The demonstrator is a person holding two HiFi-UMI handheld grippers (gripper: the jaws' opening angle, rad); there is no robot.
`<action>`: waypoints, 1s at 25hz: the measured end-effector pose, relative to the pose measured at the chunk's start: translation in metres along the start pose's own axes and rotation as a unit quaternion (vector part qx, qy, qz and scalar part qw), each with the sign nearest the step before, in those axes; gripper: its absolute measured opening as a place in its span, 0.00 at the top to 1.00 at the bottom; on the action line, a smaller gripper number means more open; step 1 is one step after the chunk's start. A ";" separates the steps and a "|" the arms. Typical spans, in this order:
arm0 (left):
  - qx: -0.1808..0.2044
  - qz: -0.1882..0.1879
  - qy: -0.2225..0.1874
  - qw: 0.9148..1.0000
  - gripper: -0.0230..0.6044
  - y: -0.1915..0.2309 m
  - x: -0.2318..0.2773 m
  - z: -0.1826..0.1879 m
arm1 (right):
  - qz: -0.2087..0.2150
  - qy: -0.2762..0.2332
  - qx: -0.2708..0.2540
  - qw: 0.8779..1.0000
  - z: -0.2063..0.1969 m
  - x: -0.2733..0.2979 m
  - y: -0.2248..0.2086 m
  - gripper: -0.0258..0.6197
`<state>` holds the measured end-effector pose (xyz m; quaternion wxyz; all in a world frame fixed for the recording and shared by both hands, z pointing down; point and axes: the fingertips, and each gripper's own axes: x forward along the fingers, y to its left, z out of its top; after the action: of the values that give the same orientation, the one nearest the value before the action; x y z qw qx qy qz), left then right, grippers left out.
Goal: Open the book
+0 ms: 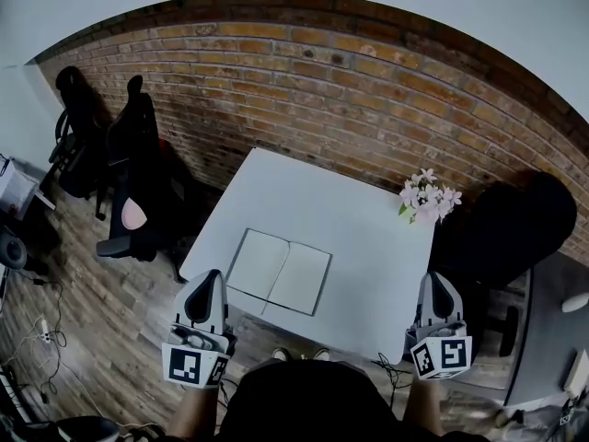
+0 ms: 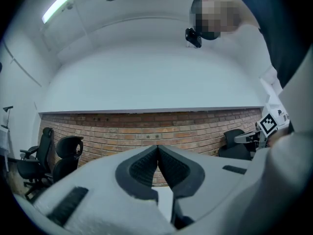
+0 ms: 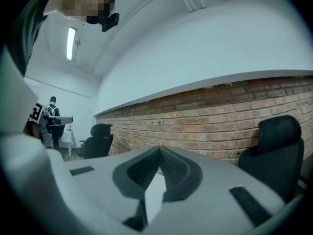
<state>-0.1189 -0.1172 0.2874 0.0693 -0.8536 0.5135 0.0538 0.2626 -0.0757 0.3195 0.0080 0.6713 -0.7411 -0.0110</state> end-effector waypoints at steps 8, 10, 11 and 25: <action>-0.014 0.010 -0.004 1.000 0.92 0.004 -0.009 0.004 | 0.022 -0.007 0.000 1.000 0.008 0.002 0.016 0.94; -0.021 0.012 0.000 1.000 0.92 0.005 -0.013 0.002 | 0.024 -0.005 -0.001 1.000 0.007 0.000 0.020 0.94; -0.023 0.012 0.002 1.000 0.92 0.005 -0.016 0.001 | 0.024 -0.005 -0.005 1.000 0.006 -0.002 0.022 0.94; -0.034 0.012 0.010 0.999 0.92 0.006 -0.032 -0.001 | 0.035 -0.013 -0.029 0.999 0.007 -0.013 0.041 0.94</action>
<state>-0.1393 -0.0918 0.2932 0.0344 -0.8500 0.5218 0.0635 0.2225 -0.0589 0.3135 0.0183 0.6439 -0.7638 -0.0411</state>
